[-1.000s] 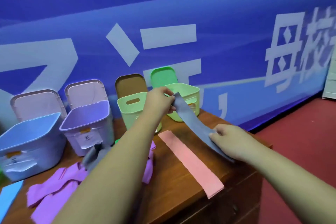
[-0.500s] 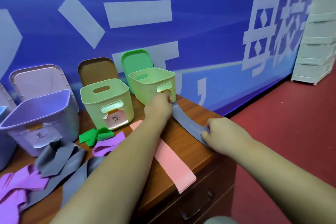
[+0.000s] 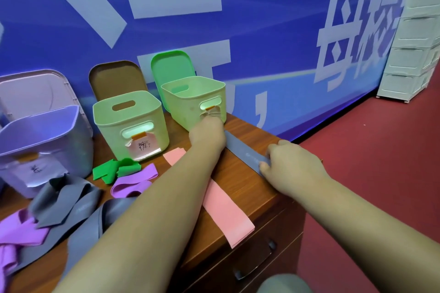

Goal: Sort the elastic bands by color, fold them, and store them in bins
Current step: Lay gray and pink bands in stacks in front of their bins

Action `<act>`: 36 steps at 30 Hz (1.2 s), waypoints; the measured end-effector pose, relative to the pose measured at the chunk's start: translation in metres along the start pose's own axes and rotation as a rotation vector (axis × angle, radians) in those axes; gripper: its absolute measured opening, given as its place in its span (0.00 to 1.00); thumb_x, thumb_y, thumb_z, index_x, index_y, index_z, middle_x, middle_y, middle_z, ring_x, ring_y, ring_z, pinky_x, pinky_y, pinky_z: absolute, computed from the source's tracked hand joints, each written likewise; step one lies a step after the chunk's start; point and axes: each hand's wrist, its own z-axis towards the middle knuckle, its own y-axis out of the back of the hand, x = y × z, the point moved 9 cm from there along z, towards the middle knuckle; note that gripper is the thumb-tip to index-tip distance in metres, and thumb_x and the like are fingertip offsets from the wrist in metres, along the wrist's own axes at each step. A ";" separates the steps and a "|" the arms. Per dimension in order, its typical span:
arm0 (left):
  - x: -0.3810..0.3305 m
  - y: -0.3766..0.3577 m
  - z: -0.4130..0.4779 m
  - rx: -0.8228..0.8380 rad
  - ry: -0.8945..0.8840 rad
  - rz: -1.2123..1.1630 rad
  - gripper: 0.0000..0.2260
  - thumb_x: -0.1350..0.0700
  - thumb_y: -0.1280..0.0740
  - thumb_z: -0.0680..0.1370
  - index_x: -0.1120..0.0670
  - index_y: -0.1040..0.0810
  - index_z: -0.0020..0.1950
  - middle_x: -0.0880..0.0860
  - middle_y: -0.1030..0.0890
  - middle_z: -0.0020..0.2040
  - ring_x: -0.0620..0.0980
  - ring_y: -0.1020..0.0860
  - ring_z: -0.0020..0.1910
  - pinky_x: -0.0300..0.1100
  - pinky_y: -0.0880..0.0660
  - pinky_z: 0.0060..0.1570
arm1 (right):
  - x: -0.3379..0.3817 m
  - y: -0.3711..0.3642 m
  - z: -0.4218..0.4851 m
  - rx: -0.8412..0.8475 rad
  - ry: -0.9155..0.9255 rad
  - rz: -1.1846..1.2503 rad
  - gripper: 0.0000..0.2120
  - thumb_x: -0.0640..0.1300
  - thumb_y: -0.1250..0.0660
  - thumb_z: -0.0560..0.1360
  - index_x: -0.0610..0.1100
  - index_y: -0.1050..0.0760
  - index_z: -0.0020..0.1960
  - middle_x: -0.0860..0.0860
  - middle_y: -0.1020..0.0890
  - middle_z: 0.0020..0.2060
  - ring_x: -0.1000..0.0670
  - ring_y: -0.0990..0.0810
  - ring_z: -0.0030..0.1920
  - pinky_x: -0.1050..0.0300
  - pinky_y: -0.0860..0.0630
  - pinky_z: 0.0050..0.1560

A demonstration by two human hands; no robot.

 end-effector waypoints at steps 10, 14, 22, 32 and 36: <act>0.042 0.060 -0.027 -0.015 -0.015 -0.053 0.06 0.54 0.37 0.79 0.52 0.21 0.46 0.52 0.20 0.45 0.57 0.22 0.44 0.46 0.26 0.41 | 0.045 0.027 -0.010 -0.117 0.073 0.025 0.15 0.55 0.40 0.82 0.45 0.22 0.56 0.47 0.24 0.53 0.43 0.27 0.56 0.48 0.25 0.54; 0.090 0.101 -0.054 -0.062 -0.023 -0.118 0.11 0.49 0.37 0.76 0.51 0.17 0.46 0.51 0.18 0.43 0.56 0.19 0.44 0.47 0.20 0.42 | 0.109 0.048 -0.022 -0.224 0.274 0.169 0.12 0.51 0.40 0.81 0.47 0.20 0.51 0.49 0.21 0.49 0.45 0.27 0.51 0.48 0.26 0.52; 0.222 0.173 -0.137 -0.161 0.139 -0.311 0.10 0.50 0.34 0.76 0.52 0.15 0.41 0.49 0.16 0.35 0.49 0.17 0.37 0.49 0.17 0.41 | 0.228 0.034 -0.050 -0.124 0.493 0.341 0.11 0.51 0.38 0.79 0.50 0.18 0.50 0.51 0.22 0.47 0.45 0.25 0.52 0.47 0.23 0.54; 0.314 0.146 -0.217 -0.111 0.240 -0.385 0.07 0.52 0.29 0.77 0.45 0.15 0.53 0.42 0.15 0.48 0.41 0.19 0.48 0.35 0.26 0.49 | 0.319 -0.013 -0.062 -0.028 0.595 0.478 0.08 0.52 0.38 0.80 0.52 0.21 0.48 0.54 0.24 0.46 0.50 0.24 0.50 0.49 0.24 0.51; 0.318 0.117 -0.226 0.079 0.189 -0.322 0.20 0.46 0.23 0.73 0.49 0.19 0.64 0.45 0.18 0.58 0.47 0.19 0.58 0.43 0.23 0.59 | 0.321 -0.041 -0.062 0.016 0.576 0.472 0.09 0.53 0.38 0.82 0.53 0.21 0.49 0.55 0.24 0.46 0.51 0.24 0.51 0.49 0.25 0.51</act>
